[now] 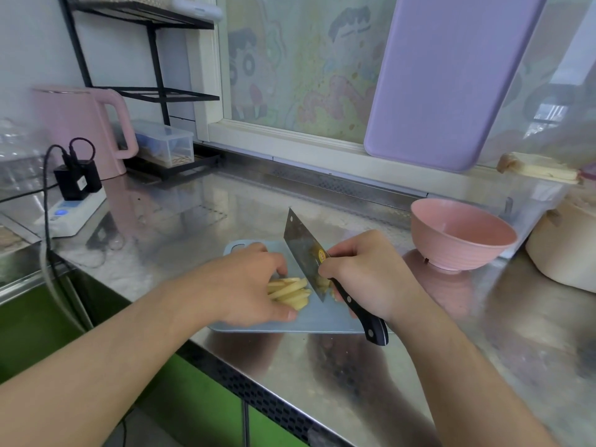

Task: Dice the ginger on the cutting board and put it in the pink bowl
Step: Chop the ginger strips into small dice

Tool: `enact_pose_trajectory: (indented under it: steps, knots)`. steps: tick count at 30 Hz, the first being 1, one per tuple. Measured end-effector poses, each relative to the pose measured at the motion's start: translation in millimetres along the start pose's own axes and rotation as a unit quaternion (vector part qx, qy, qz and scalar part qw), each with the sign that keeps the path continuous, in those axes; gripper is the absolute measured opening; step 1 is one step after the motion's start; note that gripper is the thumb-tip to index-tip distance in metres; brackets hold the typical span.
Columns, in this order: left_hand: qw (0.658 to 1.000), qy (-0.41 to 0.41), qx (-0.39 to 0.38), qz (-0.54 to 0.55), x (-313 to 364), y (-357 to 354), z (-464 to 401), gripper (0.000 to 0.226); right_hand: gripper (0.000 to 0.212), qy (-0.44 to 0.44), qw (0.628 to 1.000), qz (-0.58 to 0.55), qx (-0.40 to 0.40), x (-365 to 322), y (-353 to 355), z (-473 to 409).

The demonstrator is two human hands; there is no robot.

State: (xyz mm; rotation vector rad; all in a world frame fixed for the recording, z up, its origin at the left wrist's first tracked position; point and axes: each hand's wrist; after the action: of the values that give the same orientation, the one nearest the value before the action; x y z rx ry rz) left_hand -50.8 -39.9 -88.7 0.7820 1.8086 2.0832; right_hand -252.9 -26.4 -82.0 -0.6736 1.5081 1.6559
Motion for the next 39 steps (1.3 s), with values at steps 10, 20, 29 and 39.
enact_pose_trajectory:
  steps: [10, 20, 29, 39]
  knots:
    - [0.998, -0.012, 0.064, 0.007, -6.1, -4.9, -18.4, 0.040, 0.020, -0.003, 1.000, -0.002, 0.004, 0.9, 3.1, -1.5]
    - [0.969, -0.047, 0.237, 0.044, -8.4, -53.8, -11.9, 0.051, 0.017, 0.000, 1.000, 0.005, 0.006, 1.4, 1.5, -2.1]
    - [0.967, -0.025, 0.245, 0.057, -7.5, -53.0, -10.0, 0.058, 0.021, -0.003, 1.000, 0.014, 0.020, 2.1, -4.8, -3.8]
    - [0.940, -0.013, 0.320, 0.119, -13.3, -52.2, -5.4, 0.044, 0.025, 0.011, 0.999, 0.018, 0.028, 2.6, -5.4, -2.0]
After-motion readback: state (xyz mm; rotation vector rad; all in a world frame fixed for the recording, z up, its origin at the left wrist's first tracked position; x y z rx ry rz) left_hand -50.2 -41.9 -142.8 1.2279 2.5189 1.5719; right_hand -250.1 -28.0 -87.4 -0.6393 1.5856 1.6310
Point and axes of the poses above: each hand's wrist, its own z-axis away from the middle knuckle, its own y-axis out of the back of the hand, x = y × z, and after that the axes turned 14 degrees about -y, right-handed
